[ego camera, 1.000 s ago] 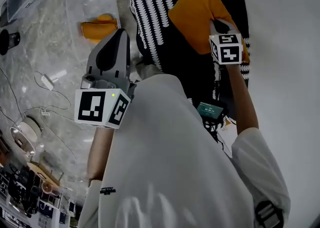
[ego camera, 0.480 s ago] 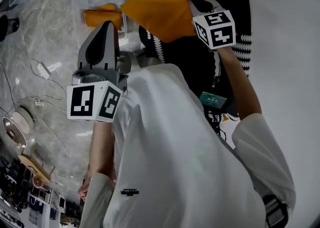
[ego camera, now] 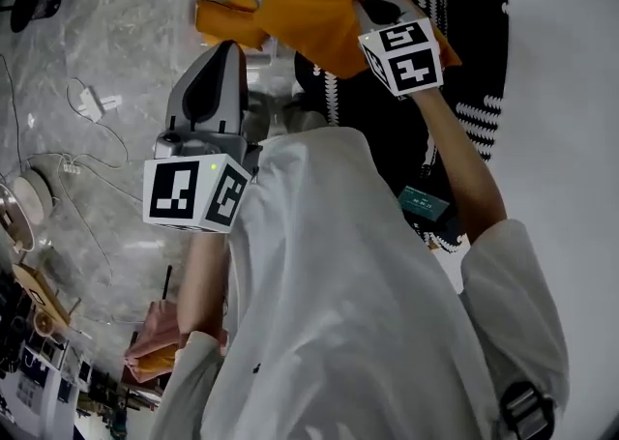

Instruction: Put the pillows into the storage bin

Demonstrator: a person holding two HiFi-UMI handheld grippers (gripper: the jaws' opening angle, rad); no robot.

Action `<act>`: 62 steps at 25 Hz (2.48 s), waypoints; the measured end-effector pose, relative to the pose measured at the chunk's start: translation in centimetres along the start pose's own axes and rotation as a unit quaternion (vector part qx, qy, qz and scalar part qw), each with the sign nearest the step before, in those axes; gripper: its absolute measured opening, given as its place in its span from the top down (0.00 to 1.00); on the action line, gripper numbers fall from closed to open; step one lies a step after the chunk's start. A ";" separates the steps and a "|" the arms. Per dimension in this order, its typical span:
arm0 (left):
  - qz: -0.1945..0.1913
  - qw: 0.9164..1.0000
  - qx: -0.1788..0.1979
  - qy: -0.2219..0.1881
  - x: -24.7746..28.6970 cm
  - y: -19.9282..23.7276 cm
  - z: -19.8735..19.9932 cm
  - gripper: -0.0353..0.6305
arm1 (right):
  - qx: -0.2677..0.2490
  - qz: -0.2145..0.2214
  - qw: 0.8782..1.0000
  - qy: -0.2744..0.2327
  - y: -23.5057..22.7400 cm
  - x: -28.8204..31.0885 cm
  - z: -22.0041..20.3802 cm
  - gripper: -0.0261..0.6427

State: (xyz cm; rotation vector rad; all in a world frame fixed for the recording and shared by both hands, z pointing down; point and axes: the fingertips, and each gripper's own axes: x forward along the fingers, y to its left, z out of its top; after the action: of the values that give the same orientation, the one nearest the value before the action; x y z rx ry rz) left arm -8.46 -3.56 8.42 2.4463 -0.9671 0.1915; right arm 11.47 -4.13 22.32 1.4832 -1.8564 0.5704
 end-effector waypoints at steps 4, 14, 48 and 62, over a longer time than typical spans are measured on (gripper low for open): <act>0.018 1.000 -0.010 0.000 -1.3 2.8 -0.1 0.94 | -0.005 0.006 1.000 0.002 1.6 2.2 1.4 0.93; 0.044 0.999 -0.026 0.007 -3.5 10.0 0.4 0.94 | 0.014 0.019 1.000 0.009 6.4 9.7 5.2 0.93; 0.106 0.987 -0.089 0.080 -4.5 28.6 -5.0 0.94 | -0.081 0.187 0.961 0.189 28.7 40.2 -4.1 0.92; 0.095 0.988 -0.091 0.079 -5.0 28.2 -4.7 0.94 | -0.149 0.174 0.958 0.173 29.4 40.4 -3.1 0.88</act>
State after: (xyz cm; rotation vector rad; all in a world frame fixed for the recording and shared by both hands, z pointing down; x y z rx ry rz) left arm -30.88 -15.85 22.22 2.1386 -1.0963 0.3429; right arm -20.86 -21.36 56.45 0.8055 -1.8313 0.6350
